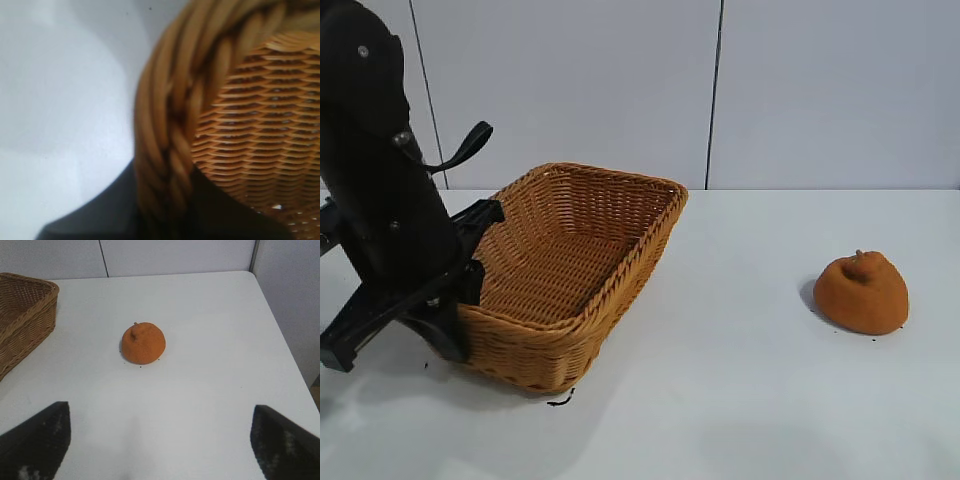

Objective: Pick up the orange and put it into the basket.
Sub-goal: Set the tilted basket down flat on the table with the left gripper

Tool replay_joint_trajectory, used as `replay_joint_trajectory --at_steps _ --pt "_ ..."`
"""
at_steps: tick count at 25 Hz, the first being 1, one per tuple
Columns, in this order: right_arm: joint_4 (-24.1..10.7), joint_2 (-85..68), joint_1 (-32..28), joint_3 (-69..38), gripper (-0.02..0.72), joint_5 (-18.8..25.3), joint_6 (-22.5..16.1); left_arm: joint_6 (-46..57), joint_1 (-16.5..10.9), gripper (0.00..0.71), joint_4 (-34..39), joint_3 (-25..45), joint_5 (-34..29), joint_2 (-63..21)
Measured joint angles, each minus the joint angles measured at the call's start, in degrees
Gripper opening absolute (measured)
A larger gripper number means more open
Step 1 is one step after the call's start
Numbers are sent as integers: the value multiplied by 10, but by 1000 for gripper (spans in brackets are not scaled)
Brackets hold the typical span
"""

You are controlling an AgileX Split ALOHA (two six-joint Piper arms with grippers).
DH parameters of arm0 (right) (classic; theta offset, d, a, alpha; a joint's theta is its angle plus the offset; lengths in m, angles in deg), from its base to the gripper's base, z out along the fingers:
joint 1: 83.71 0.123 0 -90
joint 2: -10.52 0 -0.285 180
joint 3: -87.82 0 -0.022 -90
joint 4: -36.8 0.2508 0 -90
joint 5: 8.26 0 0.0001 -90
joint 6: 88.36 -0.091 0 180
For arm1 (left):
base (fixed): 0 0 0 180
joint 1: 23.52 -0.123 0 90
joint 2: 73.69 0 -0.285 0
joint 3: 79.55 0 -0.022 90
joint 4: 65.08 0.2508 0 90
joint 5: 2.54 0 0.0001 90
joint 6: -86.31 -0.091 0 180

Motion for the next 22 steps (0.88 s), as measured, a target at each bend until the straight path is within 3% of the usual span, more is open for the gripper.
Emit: replay_joint_trajectory --at_steps 6,10,18,22 --pt "0 0 0 0 674 0 0 -160 -55 90 -6 -77 -56 1" --pt "0 0 0 0 674 0 0 -304 -80 90 -61 -121 -90 23" --pt "0 0 0 0 674 0 0 -553 -88 90 -89 -220 -195 107" --pt "0 0 0 0 674 0 0 -625 -88 90 -88 -243 -223 133"
